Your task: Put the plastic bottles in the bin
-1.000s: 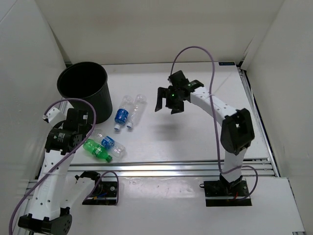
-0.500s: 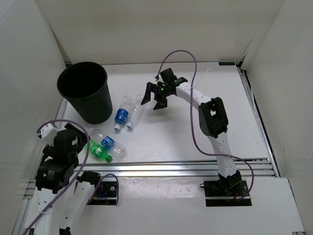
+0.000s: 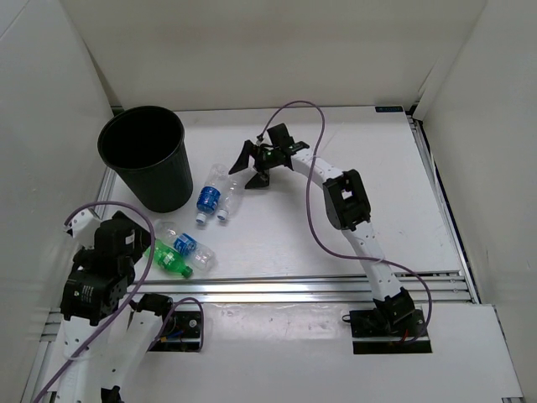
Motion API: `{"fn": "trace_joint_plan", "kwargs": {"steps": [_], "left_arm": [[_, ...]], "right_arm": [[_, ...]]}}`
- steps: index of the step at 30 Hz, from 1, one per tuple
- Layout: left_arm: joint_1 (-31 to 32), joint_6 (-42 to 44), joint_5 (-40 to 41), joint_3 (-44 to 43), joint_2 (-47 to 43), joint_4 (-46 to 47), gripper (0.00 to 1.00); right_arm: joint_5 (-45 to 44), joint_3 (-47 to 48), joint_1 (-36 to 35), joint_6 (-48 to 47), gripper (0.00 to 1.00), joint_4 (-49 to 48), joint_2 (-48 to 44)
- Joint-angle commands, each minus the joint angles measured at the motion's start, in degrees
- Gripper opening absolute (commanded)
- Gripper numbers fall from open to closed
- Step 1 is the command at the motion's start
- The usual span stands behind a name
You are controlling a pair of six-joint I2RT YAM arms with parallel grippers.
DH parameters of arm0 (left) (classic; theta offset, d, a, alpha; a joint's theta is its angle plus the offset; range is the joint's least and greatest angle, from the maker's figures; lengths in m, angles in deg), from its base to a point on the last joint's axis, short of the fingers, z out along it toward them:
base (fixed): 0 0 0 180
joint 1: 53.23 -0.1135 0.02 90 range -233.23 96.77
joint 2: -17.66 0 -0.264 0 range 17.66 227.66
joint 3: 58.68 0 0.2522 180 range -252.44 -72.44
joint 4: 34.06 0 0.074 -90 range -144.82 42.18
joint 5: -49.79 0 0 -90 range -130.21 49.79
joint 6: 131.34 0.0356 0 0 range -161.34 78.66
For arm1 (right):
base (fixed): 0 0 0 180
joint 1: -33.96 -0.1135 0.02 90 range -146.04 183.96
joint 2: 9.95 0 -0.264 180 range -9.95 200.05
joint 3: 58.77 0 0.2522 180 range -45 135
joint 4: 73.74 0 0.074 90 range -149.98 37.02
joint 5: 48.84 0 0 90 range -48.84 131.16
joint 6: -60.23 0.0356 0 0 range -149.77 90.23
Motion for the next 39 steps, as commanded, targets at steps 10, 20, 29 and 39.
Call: {"fn": "trace_joint_plan", "kwargs": {"steps": [10, 20, 29, 39], "left_arm": [[0.3, 0.6, 0.9, 0.4, 1.2, 0.0, 1.00], [0.3, 2.4, 0.3, 1.6, 0.7, 4.1, 1.00], [0.3, 10.1, -5.5, -3.8, 3.9, 3.3, 1.00], [0.3, 22.5, -6.7, -17.9, 12.8, -1.3, 1.00]], "right_arm": [[5.4, -8.1, 1.5, 0.3, 0.45, -2.1, -5.0], [-2.7, -19.8, 5.0, -5.6, 0.23, 2.4, -33.2], [-23.0, 16.2, -6.1, -4.9, 0.24, -8.8, -26.8], [-43.3, 16.6, -18.3, -25.0, 0.31, -30.3, -19.7]]}}
